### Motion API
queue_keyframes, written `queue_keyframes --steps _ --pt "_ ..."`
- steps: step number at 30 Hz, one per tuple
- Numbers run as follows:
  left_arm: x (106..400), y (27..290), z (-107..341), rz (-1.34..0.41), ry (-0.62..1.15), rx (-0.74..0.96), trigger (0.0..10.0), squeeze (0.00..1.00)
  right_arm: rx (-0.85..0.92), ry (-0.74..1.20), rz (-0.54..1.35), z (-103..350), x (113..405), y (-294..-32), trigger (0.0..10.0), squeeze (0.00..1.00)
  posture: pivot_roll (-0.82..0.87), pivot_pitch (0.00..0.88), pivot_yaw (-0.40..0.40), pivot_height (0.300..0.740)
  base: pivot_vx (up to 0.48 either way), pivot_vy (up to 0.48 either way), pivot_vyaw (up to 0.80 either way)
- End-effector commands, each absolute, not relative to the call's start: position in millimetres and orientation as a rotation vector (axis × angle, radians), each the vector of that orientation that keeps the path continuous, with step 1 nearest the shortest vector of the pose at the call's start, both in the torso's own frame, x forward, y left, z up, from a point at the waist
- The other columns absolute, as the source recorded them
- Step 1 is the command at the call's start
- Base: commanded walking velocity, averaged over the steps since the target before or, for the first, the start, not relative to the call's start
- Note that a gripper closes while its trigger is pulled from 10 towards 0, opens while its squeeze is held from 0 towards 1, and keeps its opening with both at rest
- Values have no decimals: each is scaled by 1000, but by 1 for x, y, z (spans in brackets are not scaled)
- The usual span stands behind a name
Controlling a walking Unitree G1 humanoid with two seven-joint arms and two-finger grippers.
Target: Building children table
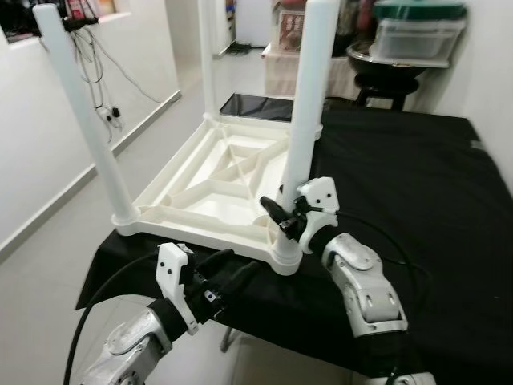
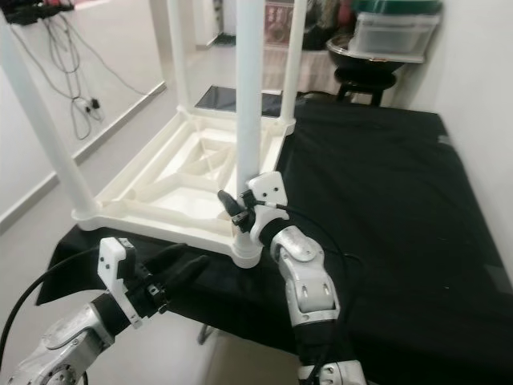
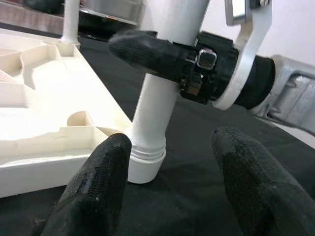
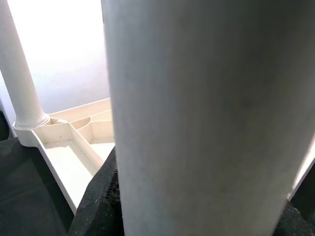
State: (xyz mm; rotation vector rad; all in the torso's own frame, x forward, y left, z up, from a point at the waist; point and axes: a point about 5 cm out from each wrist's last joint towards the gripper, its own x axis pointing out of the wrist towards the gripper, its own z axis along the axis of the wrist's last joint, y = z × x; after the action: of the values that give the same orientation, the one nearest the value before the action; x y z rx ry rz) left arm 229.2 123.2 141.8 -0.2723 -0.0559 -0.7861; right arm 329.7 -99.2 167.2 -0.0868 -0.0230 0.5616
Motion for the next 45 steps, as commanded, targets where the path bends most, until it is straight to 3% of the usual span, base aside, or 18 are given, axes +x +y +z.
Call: queue_keyframes --steps 1,2,3,4,5,6,11,13,16,17,18,19,20,30,31,45 --pt "230 124 139 -787 -42 -272 10000 0 -145 119 526 136 329 -108 0 0 -17 41 -21 740 0 0 0" --pt "230 124 139 -778 -46 -273 10000 0 -157 130 525 135 329 -108 6196 0 -19 36 -23 740 0 0 0" --pt "230 124 139 -774 -49 -276 10000 0 -139 121 536 137 329 -108 10000 102 -19 35 -23 740 0 0 0" --pt "230 124 139 -774 -49 -276 10000 0 -139 121 536 137 329 -108 10000 102 -19 35 -23 740 0 0 0" --pt "230 124 139 -773 -49 -277 10000 0 -123 115 544 138 329 -108 10000 820 -20 34 -23 740 0 0 0" --pt "230 123 139 -776 -48 -278 10000 0 -108 119 547 141 328 -106 10000 1000 -20 32 -21 740 0 0 0" --pt "230 123 139 -780 -46 -279 10000 0 -60 125 613 144 327 -102 10000 1000 -18 32 -19 740 0 0 0" --pt "230 121 139 -786 -46 -280 10000 0 41 100 758 154 332 -96 10000 1000 -10 35 -23 740 0 0 0" --pt "230 121 139 -786 -46 -280 10000 0 41 100 758 154 332 -96 10000 1000 -10 35 -23 740 0 0 0" --pt "230 121 139 -785 -47 -280 10000 0 72 69 858 163 335 -94 10000 1000 -6 36 -25 740 0 0 0" --pt "230 120 140 -782 -49 -281 10000 0 76 48 962 170 336 -93 10000 784 -8 38 -30 740 0 0 0" --pt "230 120 140 -782 -49 -281 10000 0 76 48 962 170 336 -93 10000 784 -8 38 -30 740 0 0 0" --pt "230 120 140 -780 -51 -282 10000 0 52 33 1063 177 339 -93 10000 0 -8 38 -30 740 0 0 0" --pt "228 119 140 -779 -50 -283 10000 0 -4 13 1321 199 351 -92 10000 0 7 46 -32 740 0 0 0" --pt "228 119 140 -779 -50 -284 10000 0 5 20 1339 200 352 -94 0 0 7 47 -32 740 0 0 0" --pt "227 119 141 -782 -49 -287 10000 0 21 30 1387 194 351 -110 0 0 -5 55 -22 740 0 0 0"
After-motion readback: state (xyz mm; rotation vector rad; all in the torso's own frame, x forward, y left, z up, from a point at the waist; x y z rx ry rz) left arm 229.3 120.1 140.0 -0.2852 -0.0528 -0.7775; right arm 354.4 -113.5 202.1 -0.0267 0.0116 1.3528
